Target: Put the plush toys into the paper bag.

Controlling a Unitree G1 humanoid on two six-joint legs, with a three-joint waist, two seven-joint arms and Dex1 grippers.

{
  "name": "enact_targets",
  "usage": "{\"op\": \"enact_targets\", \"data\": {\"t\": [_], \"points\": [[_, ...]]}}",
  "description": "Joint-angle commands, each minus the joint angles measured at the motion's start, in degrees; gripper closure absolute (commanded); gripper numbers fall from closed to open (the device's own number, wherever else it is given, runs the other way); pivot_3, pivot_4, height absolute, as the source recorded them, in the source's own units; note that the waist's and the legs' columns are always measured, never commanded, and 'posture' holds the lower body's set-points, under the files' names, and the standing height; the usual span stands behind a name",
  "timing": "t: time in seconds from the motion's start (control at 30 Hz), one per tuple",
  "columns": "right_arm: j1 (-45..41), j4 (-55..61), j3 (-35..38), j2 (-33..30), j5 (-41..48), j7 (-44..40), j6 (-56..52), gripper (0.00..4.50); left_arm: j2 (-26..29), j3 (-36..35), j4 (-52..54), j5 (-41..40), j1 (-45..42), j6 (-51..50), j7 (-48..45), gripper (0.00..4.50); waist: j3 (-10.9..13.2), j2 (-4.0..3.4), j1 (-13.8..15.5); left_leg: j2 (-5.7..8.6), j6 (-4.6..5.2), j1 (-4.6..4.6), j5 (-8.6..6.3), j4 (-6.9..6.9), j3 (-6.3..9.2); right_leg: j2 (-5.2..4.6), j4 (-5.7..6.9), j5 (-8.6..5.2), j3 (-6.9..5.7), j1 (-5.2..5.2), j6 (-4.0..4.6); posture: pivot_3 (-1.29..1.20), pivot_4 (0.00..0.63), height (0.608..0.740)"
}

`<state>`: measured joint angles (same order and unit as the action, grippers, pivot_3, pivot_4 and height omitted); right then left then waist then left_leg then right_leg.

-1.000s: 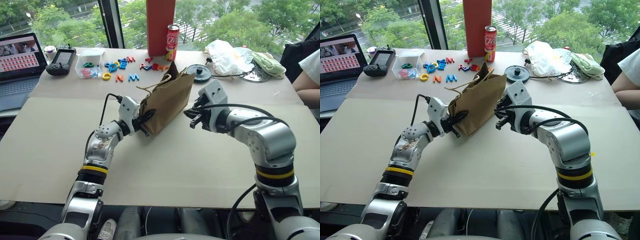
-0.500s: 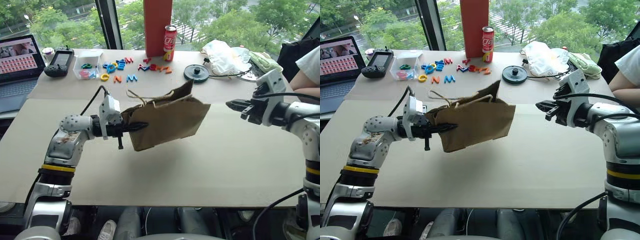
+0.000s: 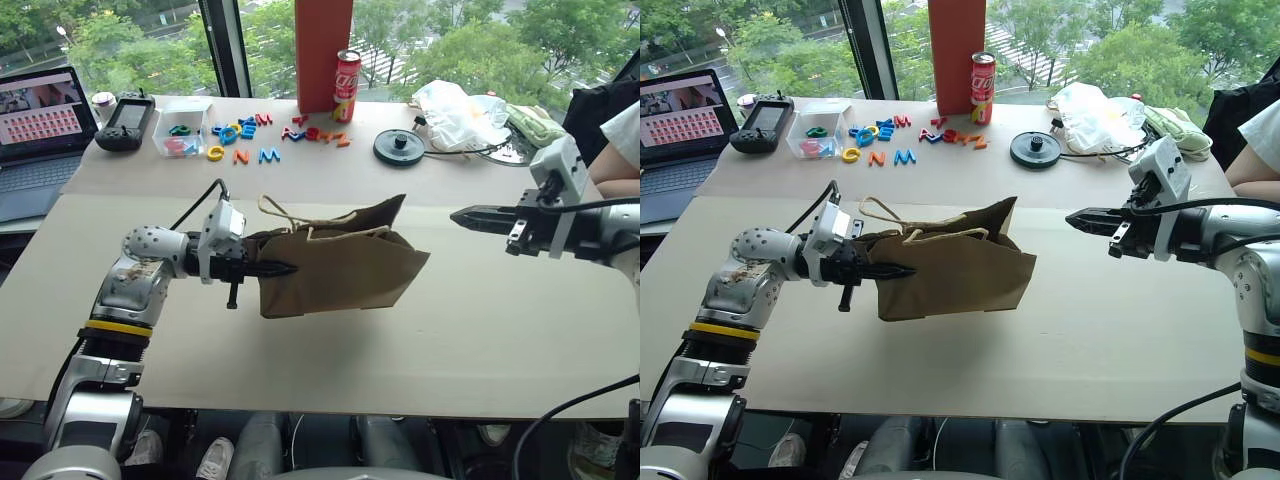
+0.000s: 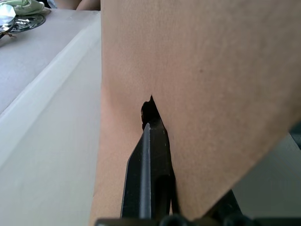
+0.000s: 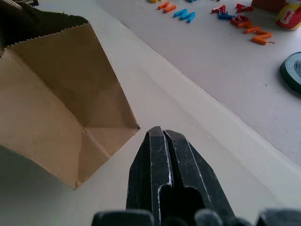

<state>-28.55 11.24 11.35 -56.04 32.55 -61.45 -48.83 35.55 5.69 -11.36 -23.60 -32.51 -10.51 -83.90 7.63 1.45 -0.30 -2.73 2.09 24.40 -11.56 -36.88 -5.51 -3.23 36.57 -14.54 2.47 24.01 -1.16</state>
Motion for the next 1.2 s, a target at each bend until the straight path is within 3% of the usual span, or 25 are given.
{"op": "enact_targets", "data": {"t": [0.03,0.17,0.5,0.83,0.97,1.2], "points": [[-0.6,3.4,3.6,-1.8,5.9,-5.2,0.3,4.50,0.5,-0.3,-0.6,0.3,-0.5,1.9,-1.7,4.48,0.0,0.00,-0.1,0.00,0.00,0.00,0.00,0.00,-0.01,0.00,0.00,0.00,0.01,0.00,0.00,0.00,0.150,0.739],[1.0,5.4,6.1,-2.7,9.7,-9.8,2.7,4.50,1.0,-0.3,-2.0,1.5,0.5,4.0,-3.0,4.48,0.0,0.00,-0.2,-0.02,0.00,-0.02,0.00,-0.01,0.01,0.01,0.02,0.00,0.01,-0.01,0.00,0.00,0.150,0.739],[1.9,6.2,4.4,-2.9,9.7,-9.3,4.2,4.50,1.1,-0.4,-1.7,2.4,2.4,5.3,-2.5,4.48,0.0,0.00,-0.1,-0.07,0.00,-0.03,0.00,-0.05,0.01,-0.01,0.08,0.00,0.01,-0.01,0.00,0.00,0.150,0.739],[1.0,4.6,1.3,-3.1,9.0,-9.5,4.2,4.50,-1.1,0.7,-8.9,4.2,-1.5,8.2,-3.4,4.48,0.0,0.00,0.0,-0.05,0.00,-0.04,0.00,-0.08,0.00,-0.01,0.11,0.00,0.01,-0.01,0.00,0.00,0.150,0.739],[1.4,4.5,0.2,-3.1,8.0,-9.2,4.5,4.50,-1.7,1.2,-10.5,5.4,-2.8,9.8,-3.4,3.29,0.0,0.00,0.2,-0.02,0.00,-0.03,0.00,-0.10,0.00,-0.02,0.10,0.00,0.01,-0.02,0.00,0.00,0.150,0.739],[0.5,4.1,-0.8,-2.4,7.3,-8.2,5.0,4.50,-1.7,1.0,-9.9,5.4,-3.8,8.2,-3.2,0.84,0.0,0.00,0.3,-0.01,0.00,-0.02,0.00,-0.10,0.00,-0.01,0.11,0.00,0.01,0.00,0.00,0.00,0.150,0.739]]}}
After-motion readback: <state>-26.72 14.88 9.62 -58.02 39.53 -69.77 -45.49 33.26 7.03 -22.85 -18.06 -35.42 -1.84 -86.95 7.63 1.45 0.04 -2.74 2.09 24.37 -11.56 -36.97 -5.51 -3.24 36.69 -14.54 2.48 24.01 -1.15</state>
